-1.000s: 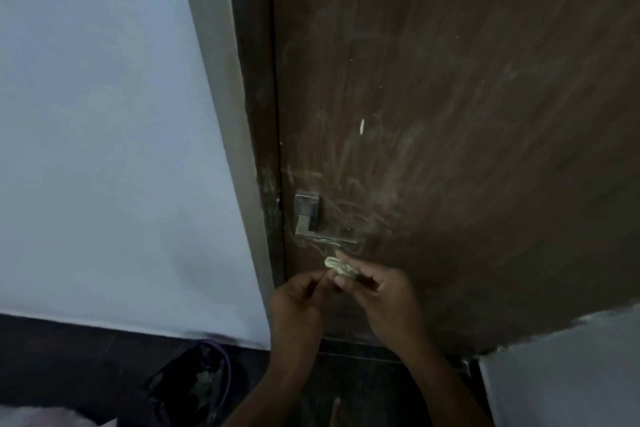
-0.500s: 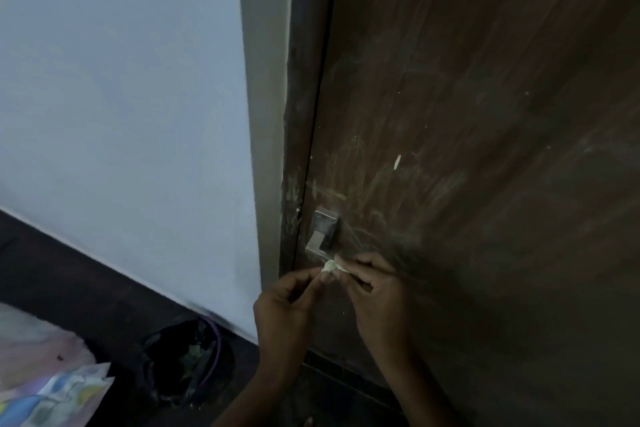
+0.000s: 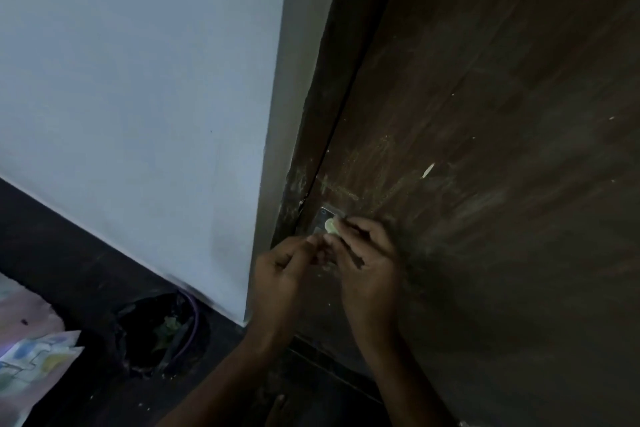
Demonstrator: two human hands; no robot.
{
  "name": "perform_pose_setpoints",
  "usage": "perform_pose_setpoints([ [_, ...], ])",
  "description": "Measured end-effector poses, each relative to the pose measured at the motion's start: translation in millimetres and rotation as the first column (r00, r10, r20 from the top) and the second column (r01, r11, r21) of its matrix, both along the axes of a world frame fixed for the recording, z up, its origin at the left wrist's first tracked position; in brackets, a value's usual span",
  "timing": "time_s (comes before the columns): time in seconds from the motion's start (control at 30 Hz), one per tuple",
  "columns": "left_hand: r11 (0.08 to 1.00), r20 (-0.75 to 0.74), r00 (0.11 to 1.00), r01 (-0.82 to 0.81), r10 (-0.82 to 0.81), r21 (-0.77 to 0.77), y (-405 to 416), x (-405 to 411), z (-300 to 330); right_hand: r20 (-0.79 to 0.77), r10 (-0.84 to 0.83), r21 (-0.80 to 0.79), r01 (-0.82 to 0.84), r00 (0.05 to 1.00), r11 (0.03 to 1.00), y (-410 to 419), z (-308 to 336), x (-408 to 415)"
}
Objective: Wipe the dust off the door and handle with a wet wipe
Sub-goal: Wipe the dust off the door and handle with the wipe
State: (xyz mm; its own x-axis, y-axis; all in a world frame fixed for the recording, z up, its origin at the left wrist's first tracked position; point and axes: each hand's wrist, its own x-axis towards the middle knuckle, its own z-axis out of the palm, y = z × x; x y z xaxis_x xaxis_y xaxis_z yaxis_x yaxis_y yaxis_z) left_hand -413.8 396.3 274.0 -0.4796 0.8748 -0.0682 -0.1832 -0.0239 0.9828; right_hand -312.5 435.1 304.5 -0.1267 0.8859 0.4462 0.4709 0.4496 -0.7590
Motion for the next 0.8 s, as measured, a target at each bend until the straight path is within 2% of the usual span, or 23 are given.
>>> perform_pose_setpoints([
  [0.13, 0.998, -0.102, 0.993, -0.056, 0.057, 0.014, 0, 2, -4, 0.147, -0.2, 0.286, 0.152, 0.969, 0.946, 14, -5, -4],
  [0.23, 0.991, -0.138, 0.982, -0.129, 0.132, 0.033, -4, -2, -6, 0.244, -0.249, 0.404, 0.135, 0.937, 0.905, 18, -14, -6],
  [0.37, 0.989, -0.175, 0.974, -0.141, 0.145, 0.035, -4, -8, -10, 0.396, -0.278, 0.466, 0.069, 0.875, 0.882, 24, -29, -16],
  [0.5, 0.993, -0.187, 0.976, -0.113, 0.116, 0.024, -1, -12, -13, 0.524, -0.209, 0.418, -0.035, 0.826, 0.908, 33, -31, -37],
  [0.57, 0.993, -0.216, 0.97, -0.108, 0.114, 0.038, 1, -15, -14, 0.522, -0.215, 0.399, -0.014, 0.825, 0.917, 31, -30, -39],
  [0.7, 0.996, -0.236, 0.968, -0.076, 0.086, 0.05, 2, -18, -13, 0.369, -0.329, 0.433, 0.152, 0.87, 0.888, 21, -28, -24],
  [0.8, 0.998, -0.323, 0.945, -0.037, 0.05, 0.048, 6, -19, -13, 0.347, -0.341, 0.447, 0.165, 0.874, 0.879, 22, -24, -27],
])
